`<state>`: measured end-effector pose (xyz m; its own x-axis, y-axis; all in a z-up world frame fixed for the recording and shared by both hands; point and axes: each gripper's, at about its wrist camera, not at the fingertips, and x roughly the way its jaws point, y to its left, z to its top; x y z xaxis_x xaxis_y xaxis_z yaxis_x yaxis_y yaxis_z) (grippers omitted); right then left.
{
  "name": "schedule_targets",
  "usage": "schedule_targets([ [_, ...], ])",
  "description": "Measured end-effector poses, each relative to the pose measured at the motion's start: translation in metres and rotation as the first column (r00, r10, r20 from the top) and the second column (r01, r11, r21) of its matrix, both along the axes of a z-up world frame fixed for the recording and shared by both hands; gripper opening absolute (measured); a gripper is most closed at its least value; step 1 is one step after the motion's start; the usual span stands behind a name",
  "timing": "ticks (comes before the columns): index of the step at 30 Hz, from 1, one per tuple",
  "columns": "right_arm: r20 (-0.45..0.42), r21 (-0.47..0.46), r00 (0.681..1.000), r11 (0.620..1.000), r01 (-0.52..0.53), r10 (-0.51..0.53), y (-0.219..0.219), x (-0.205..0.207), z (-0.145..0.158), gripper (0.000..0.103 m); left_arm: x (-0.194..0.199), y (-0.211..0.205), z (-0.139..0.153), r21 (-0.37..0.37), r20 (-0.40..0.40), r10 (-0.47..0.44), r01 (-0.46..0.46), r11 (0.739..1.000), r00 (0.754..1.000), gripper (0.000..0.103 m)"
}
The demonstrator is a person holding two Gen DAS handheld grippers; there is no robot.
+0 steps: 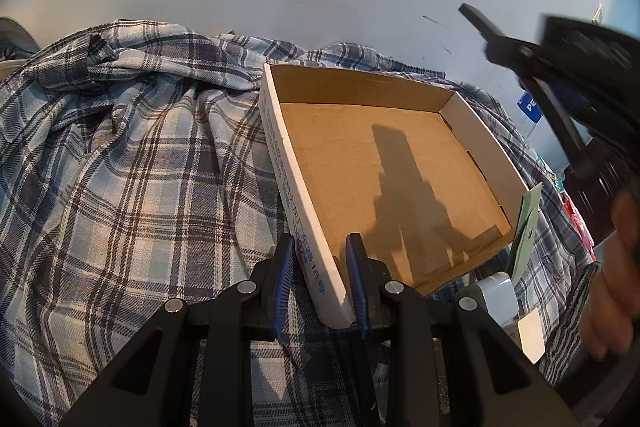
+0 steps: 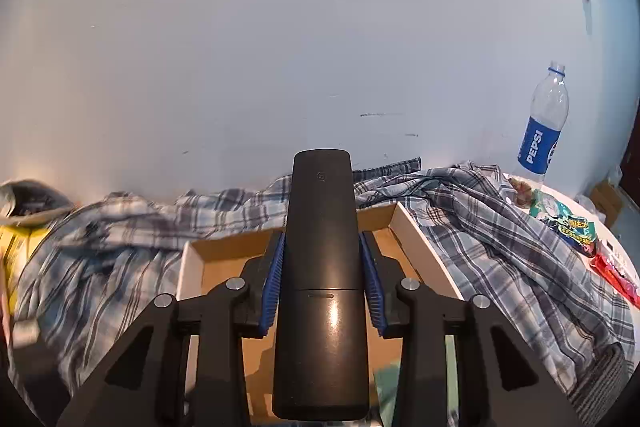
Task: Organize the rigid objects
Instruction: 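Carry the black remote over the box and release it inside with the right gripper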
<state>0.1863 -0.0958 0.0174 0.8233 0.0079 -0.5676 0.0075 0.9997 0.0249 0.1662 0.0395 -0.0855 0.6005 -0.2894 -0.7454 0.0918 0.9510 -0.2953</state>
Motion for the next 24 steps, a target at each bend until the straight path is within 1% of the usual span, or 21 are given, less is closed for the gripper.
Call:
schedule_targets([
  [3,0.002,0.045,1.0,0.999,0.012,-0.012,-0.003,0.021,0.005,0.035,0.0,0.003,0.0,-0.001,-0.001,0.002,-0.002,1.0,1.0,0.028],
  [5,0.031,0.055,0.999,0.998,0.01,-0.012,-0.002,0.035,0.011,0.035,-0.001,0.002,0.001,-0.001,-0.002,0.0,0.0,1.0,1.0,0.028],
  [7,0.033,0.065,0.999,0.998,0.0,-0.002,0.0,0.048,0.01,0.035,-0.001,0.002,0.0,-0.002,-0.004,-0.001,0.001,1.0,1.0,0.028],
  [8,0.018,0.079,1.0,0.997,0.017,-0.019,-0.001,0.053,0.006,0.035,-0.001,0.002,0.0,-0.003,-0.005,-0.001,0.001,1.0,1.0,0.028],
  [10,-0.052,0.126,0.998,0.992,0.033,-0.027,-0.005,0.063,-0.007,0.035,-0.001,0.001,0.0,-0.003,-0.008,-0.003,0.003,1.0,1.0,0.028],
  [12,-0.098,0.155,0.995,0.987,0.047,-0.032,-0.007,0.071,-0.018,0.035,0.0,-0.001,0.0,-0.002,-0.008,-0.003,0.003,1.0,1.0,0.028],
  [14,-0.114,0.156,0.993,0.986,0.061,-0.043,-0.007,0.082,-0.021,0.035,0.0,-0.001,-0.001,-0.002,-0.008,-0.003,0.003,1.0,1.0,0.028],
  [16,-0.123,0.167,0.992,0.985,0.045,-0.025,-0.005,0.093,-0.019,0.035,-0.001,0.0,-0.001,-0.004,-0.008,-0.001,0.001,1.0,1.0,0.028],
  [17,-0.116,0.173,0.993,0.985,0.027,-0.007,-0.005,0.097,-0.016,0.035,-0.001,0.0,-0.001,-0.005,-0.008,0.0,0.0,1.0,1.0,0.028],
  [18,-0.089,0.175,0.996,0.985,0.005,0.011,-0.006,0.1,-0.012,0.035,-0.001,0.0,-0.002,-0.006,-0.007,0.001,-0.001,1.0,1.0,0.028],
  [21,-0.05,0.119,0.999,0.993,0.003,0.003,-0.007,0.113,-0.005,0.035,-0.001,0.0,-0.002,-0.004,-0.009,-0.004,0.004,1.0,1.0,0.028],
  [24,-0.026,0.119,1.0,0.993,0.004,-0.001,-0.01,0.122,-0.004,0.036,-0.001,-0.003,-0.002,0.003,-0.008,-0.008,0.008,1.0,1.0,0.028],
])
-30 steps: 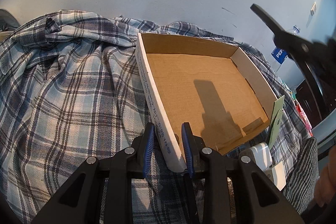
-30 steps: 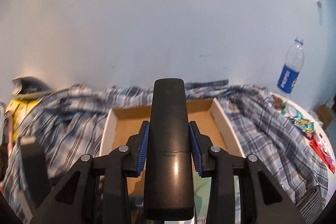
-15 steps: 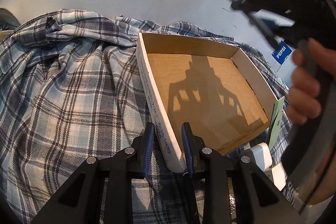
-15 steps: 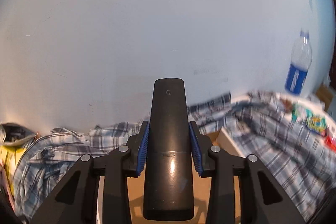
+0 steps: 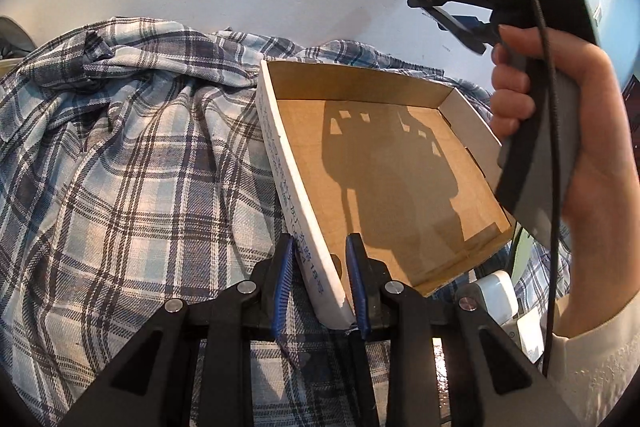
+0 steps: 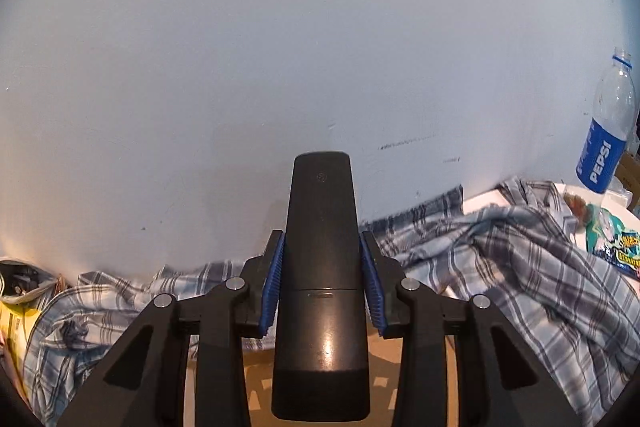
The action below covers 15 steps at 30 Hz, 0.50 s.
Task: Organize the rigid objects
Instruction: 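Carry the black remote over the box and release it inside with the right gripper, then lower the right gripper and grasp the green pouch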
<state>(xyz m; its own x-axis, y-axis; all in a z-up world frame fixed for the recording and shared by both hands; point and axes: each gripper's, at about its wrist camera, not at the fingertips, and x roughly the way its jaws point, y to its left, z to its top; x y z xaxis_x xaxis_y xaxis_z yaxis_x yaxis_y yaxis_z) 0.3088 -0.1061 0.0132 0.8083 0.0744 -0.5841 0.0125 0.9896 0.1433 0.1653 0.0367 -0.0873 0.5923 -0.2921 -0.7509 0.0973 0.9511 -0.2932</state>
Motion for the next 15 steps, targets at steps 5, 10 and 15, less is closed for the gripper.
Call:
schedule_targets([
  [5,-0.028,-0.028,1.0,1.0,-0.001,0.0,0.005,0.006,-0.018,0.04,0.001,-0.003,0.0,0.0,0.003,-0.005,0.005,1.0,1.0,0.028],
  [10,-0.082,-0.047,0.996,0.998,-0.046,0.042,0.01,-0.022,-0.028,0.041,0.002,-0.003,-0.001,-0.001,0.001,-0.005,0.005,1.0,1.0,0.028],
  [15,-0.048,-0.093,0.997,0.993,-0.068,0.064,0.007,-0.064,-0.012,0.053,0.001,-0.003,0.0,0.0,0.004,-0.001,0.001,1.0,1.0,0.028],
])
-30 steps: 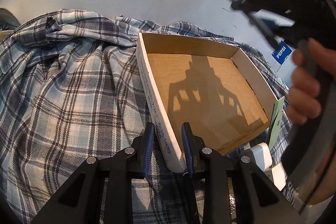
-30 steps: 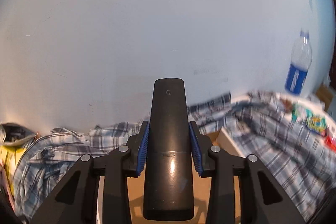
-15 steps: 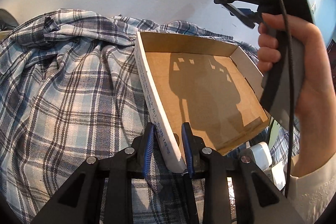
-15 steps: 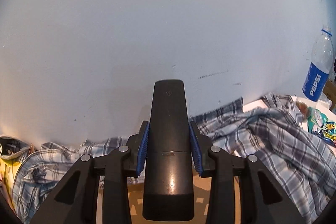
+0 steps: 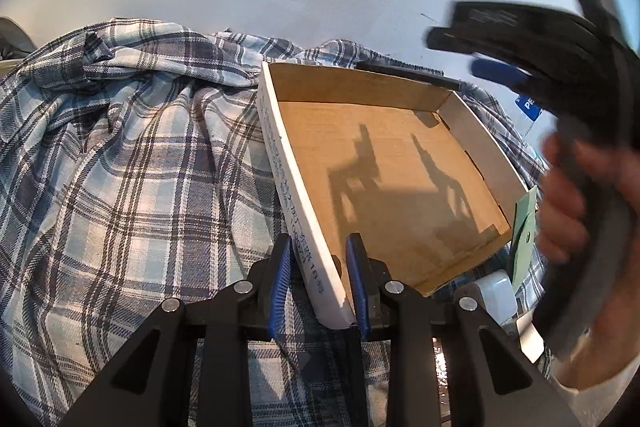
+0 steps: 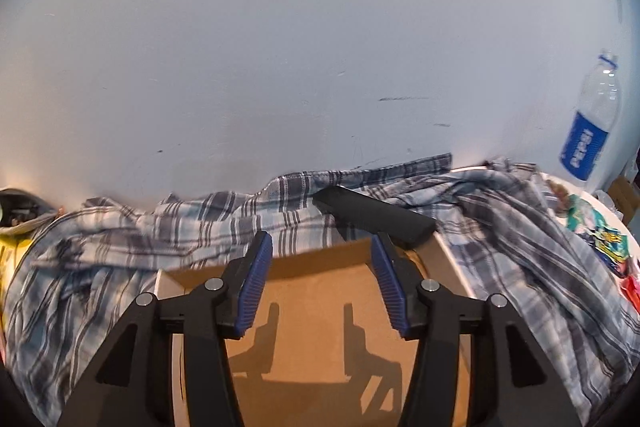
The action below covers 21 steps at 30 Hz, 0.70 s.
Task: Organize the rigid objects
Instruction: 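Lower the right gripper and grasp the green pouch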
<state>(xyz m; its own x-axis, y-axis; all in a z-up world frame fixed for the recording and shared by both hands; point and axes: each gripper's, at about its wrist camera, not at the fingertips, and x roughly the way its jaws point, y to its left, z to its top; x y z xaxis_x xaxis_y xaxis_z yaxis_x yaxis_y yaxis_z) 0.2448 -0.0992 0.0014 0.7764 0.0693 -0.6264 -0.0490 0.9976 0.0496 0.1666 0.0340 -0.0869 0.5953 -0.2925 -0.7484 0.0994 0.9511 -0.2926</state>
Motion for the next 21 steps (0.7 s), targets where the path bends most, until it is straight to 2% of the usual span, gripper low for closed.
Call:
schedule_targets([
  [3,0.003,0.032,0.999,0.999,0.036,-0.036,-0.015,-0.016,0.0,0.055,-0.001,-0.001,0.001,0.005,0.003,0.0,0.0,1.0,1.0,0.028],
  [5,-0.013,0.043,1.0,0.999,0.024,-0.023,-0.021,-0.02,0.0,0.055,-0.002,-0.001,0.002,0.006,0.006,0.001,-0.001,1.0,1.0,0.028],
  [9,-0.018,-0.04,0.999,0.999,-0.033,0.032,-0.015,-0.032,0.005,0.055,-0.005,-0.001,0.004,0.007,0.009,0.002,-0.002,1.0,1.0,0.028],
  [12,-0.041,-0.064,0.996,0.994,-0.088,0.085,-0.017,-0.044,0.009,0.055,-0.006,-0.001,0.005,0.008,0.011,0.002,-0.002,1.0,1.0,0.029],
  [16,-0.085,-0.093,0.987,0.985,-0.144,0.136,-0.036,-0.069,0.011,0.055,-0.007,-0.001,0.005,0.009,0.011,0.002,-0.002,1.0,1.0,0.029],
  [21,-0.092,-0.121,0.986,0.981,-0.149,0.138,-0.064,-0.113,0.01,0.055,-0.007,-0.003,0.006,0.012,0.01,0.0,0.0,1.0,1.0,0.029],
])
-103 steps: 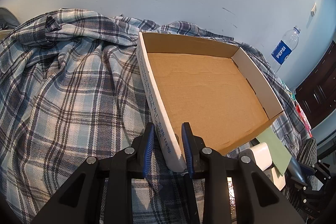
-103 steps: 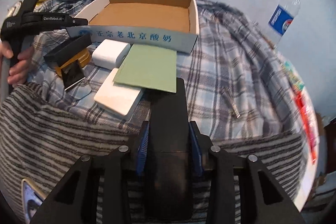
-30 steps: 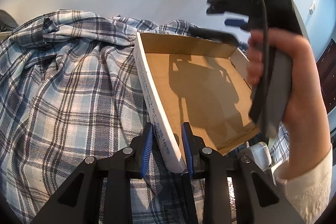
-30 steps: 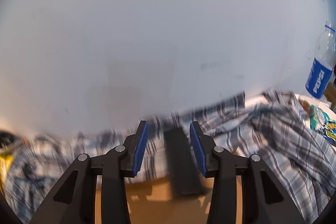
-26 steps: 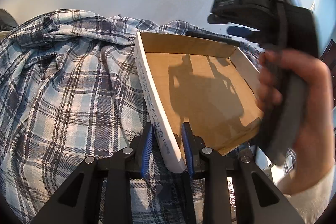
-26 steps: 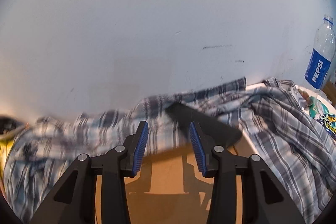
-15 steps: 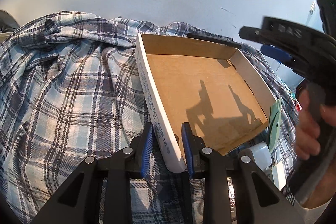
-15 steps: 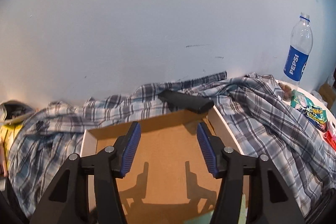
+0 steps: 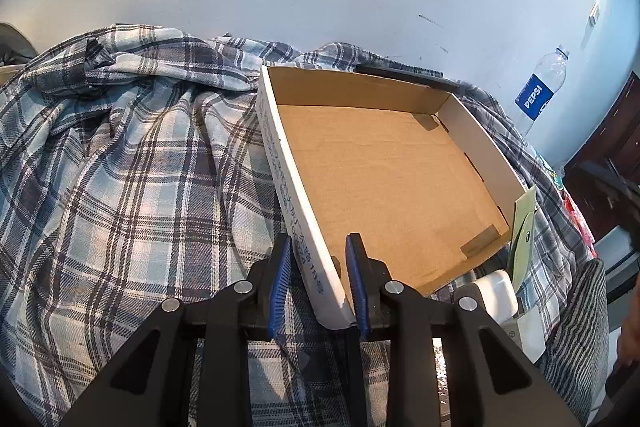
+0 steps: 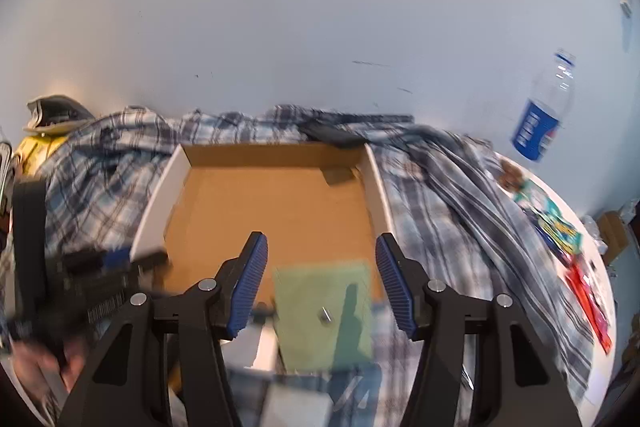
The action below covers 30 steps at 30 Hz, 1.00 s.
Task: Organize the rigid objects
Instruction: 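Lower the right gripper and grasp the green pouch, then lift the green pouch with the right gripper toward the box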
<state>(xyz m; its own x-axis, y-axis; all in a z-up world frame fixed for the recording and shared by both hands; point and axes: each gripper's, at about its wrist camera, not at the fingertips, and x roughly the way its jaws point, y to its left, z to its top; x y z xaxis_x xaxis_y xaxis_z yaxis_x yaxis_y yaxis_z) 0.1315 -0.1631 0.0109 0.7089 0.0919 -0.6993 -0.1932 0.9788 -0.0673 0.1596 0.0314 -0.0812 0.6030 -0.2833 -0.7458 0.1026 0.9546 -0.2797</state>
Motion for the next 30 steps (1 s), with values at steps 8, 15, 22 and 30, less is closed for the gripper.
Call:
schedule_targets([
  [8,0.009,0.003,0.999,0.999,0.047,-0.047,-0.002,-0.014,-0.019,0.055,0.0,0.0,0.0,0.0,0.001,0.001,-0.001,1.0,1.0,0.029],
  [15,-0.035,-0.001,0.998,0.999,0.049,-0.049,0.0,-0.01,-0.04,0.055,-0.001,0.001,0.001,0.001,0.002,0.001,-0.001,1.0,1.0,0.029],
  [22,-0.082,-0.019,0.996,0.999,0.032,-0.033,0.002,-0.008,-0.061,0.065,-0.001,0.0,0.001,0.0,0.003,0.002,-0.002,1.0,1.0,0.029],
  [30,-0.097,0.004,0.994,0.998,0.057,-0.057,-0.002,-0.003,-0.072,0.07,-0.001,0.0,0.001,-0.001,0.002,0.002,-0.002,1.0,1.0,0.028],
])
